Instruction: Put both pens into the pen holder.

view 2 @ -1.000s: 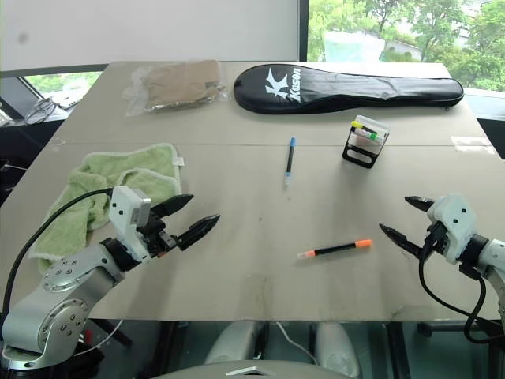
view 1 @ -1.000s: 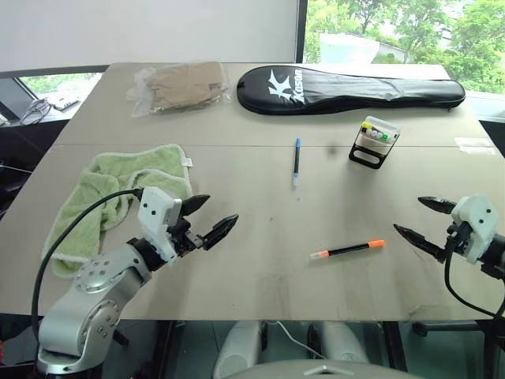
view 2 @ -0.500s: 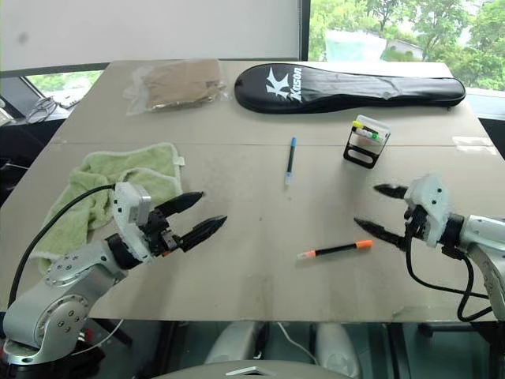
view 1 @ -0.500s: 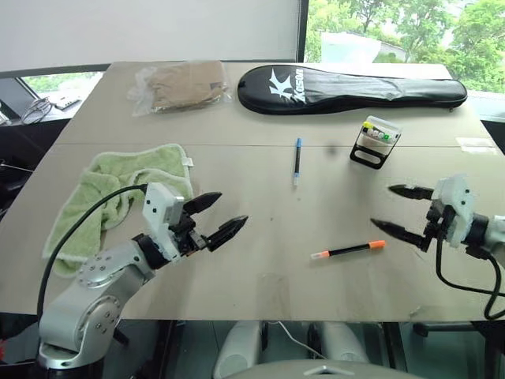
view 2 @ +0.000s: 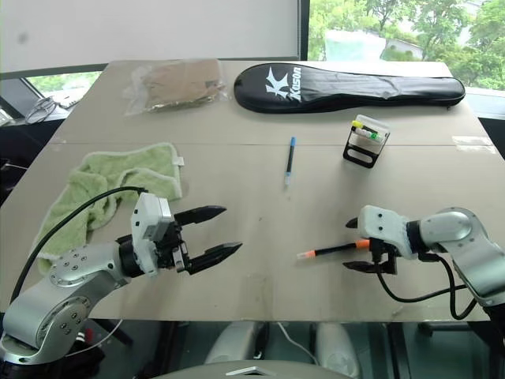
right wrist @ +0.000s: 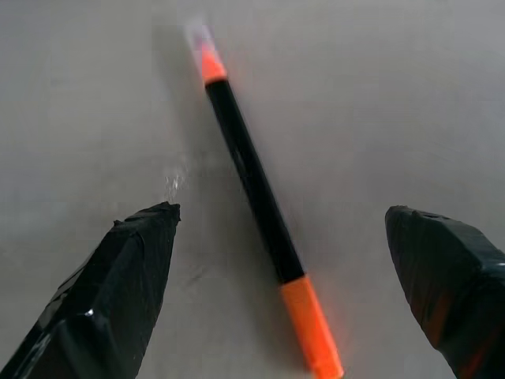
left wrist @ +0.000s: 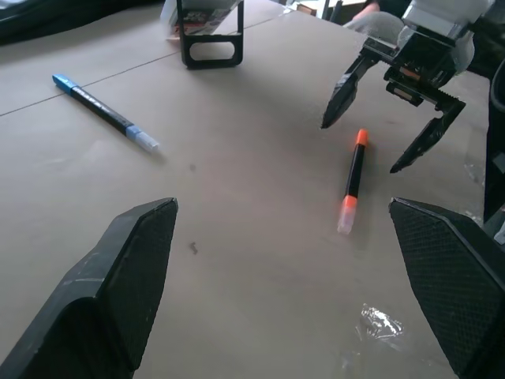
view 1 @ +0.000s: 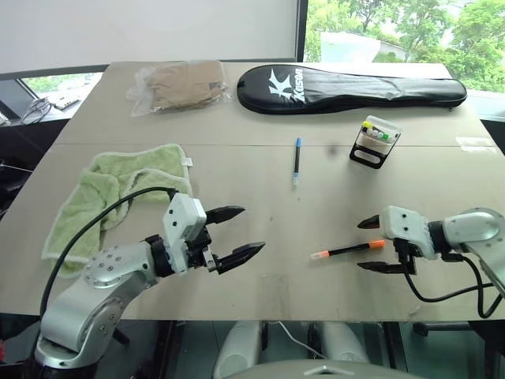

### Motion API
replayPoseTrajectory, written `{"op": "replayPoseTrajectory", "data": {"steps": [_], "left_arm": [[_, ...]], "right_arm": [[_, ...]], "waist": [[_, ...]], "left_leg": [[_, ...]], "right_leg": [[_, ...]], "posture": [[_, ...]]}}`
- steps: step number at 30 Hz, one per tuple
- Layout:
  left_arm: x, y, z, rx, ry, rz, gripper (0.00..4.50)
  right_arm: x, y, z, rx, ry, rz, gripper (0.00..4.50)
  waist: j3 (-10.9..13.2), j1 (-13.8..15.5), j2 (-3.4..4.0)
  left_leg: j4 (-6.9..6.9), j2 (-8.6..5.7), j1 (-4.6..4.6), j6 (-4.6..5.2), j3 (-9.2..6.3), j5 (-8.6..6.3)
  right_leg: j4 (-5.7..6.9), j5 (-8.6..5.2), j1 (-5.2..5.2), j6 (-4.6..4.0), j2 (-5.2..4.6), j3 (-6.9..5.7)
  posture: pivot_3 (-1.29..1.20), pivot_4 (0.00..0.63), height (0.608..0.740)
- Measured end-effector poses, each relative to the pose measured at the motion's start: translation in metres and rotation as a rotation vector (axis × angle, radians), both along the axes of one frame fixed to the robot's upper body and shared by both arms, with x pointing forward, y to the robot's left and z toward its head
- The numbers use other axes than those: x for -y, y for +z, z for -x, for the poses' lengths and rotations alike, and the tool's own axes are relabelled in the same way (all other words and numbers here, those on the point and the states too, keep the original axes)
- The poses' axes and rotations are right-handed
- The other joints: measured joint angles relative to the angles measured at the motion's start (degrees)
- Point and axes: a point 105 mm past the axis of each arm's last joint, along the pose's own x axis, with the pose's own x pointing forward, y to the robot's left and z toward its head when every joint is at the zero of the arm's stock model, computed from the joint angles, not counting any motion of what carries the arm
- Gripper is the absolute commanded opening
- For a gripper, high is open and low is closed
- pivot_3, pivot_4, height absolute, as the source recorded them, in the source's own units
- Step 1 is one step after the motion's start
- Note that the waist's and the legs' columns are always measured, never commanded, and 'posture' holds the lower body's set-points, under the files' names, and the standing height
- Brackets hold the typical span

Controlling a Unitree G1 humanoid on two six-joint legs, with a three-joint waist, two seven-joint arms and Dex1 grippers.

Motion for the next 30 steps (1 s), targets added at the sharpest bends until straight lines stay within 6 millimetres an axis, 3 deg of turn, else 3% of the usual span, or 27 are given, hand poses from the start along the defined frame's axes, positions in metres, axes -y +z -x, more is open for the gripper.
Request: {"op": "replayPoseTrajectory", "data": {"steps": [8, 14, 24, 30], "left_arm": [[-0.002, -0.001, -0.001, 0.003, 0.021, 0.002, 4.46], [-0.003, -0.003, -0.001, 0.007, 0.036, -0.006, 4.46], [-0.002, -0.004, -0.001, 0.006, 0.042, -0.003, 4.5], [-0.002, -0.004, -0.002, 0.017, 0.053, 0.002, 4.5]], "right_arm": [[-0.025, 0.031, 0.0, 0.06, 0.022, 0.049, 4.5], [-0.027, 0.001, 0.005, -0.023, 0.024, 0.132, 4.5], [-0.032, 0.005, -0.004, 0.02, 0.009, 0.15, 0.02], [-0.034, 0.006, -0.007, 0.029, -0.003, 0.139, 0.02]], "waist": [[0.03, 0.07, 0.03], [0.03, 0.18, 0.03], [0.03, 0.0, 0.03], [0.04, 0.07, 0.02]], "left_leg": [[0.0, 0.0, -0.03, -0.01, -0.05, -0.01], [0.0, -0.03, -0.06, -0.01, -0.11, -0.01], [0.0, -0.03, -0.04, -0.01, -0.11, -0.01], [0.0, -0.03, -0.06, -0.01, -0.12, -0.01]], "right_leg": [[-0.03, 0.0, -0.02, 0.0, -0.01, -0.04], [-0.05, 0.0, -0.03, 0.0, -0.07, -0.11], [-0.02, 0.0, -0.03, 0.0, -0.06, -0.11], [-0.05, 0.0, -0.03, 0.0, -0.08, -0.13]], "posture": [[0.0, 0.15, 0.74], [0.0, 0.15, 0.74], [0.0, 0.15, 0.74], [0.0, 0.15, 0.74]]}}
